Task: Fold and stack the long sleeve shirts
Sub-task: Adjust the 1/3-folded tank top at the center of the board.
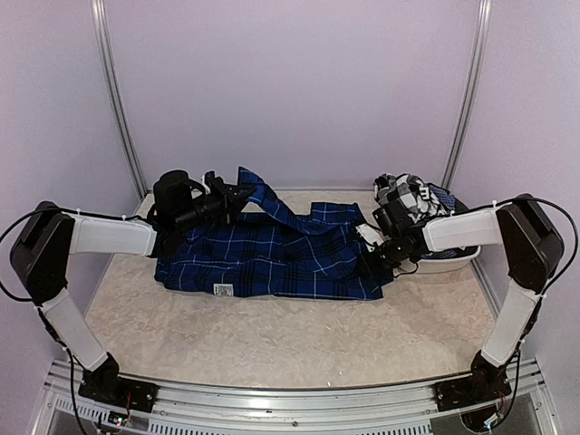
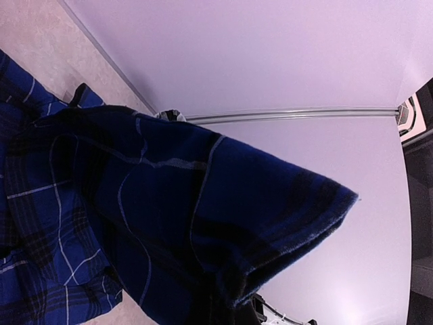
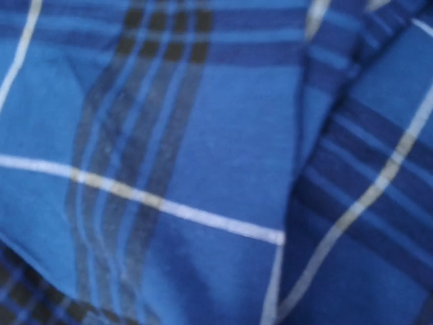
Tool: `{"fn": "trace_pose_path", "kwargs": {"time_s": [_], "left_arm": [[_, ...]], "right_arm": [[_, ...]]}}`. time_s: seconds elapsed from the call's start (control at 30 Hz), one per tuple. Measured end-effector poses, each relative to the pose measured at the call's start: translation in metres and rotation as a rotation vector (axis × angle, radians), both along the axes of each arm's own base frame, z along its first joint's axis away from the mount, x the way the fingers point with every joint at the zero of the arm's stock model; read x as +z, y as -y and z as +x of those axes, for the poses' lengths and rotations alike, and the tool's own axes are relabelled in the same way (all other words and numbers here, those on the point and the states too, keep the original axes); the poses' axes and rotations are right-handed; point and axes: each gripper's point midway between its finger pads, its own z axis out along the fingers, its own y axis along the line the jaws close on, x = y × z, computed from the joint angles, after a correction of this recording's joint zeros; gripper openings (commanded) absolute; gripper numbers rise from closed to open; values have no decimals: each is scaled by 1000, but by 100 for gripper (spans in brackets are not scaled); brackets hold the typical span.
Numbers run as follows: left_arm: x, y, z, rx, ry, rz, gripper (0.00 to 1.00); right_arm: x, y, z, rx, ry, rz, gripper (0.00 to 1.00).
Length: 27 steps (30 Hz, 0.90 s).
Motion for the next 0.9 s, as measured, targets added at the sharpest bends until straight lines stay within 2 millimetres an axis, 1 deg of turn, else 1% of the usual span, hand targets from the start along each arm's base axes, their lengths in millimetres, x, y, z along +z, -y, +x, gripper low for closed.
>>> {"fn": "trace_pose_path", "kwargs": {"time_s": [0.07, 0.33, 0.5, 0.6, 0.7, 0.73, 0.77, 0.9], "left_arm": [[0, 0, -1, -1, 3, 5, 0], [-5, 2, -4, -25, 7, 42, 0], [-5, 4, -8, -46, 13, 61, 0], [0, 4, -10, -57, 27, 65, 0], [7, 5, -10, -59, 45, 72, 0], [9, 5, -9, -60, 50, 74, 0], [10, 5, -9, -60, 54, 78, 0], [15, 6, -8, -64, 72, 86, 0]], "right_arm": [[1, -1, 0, 2, -6, 15, 9], [6, 2, -1, -2, -12, 26, 0], [14, 8, 0, -19, -7, 29, 0], [17, 13, -3, -32, -15, 22, 0], [15, 17, -7, -53, -40, 13, 0], [14, 19, -8, -58, -50, 7, 2], [13, 20, -10, -67, -61, 2, 7], [8, 27, -17, -92, -86, -15, 32]]}}
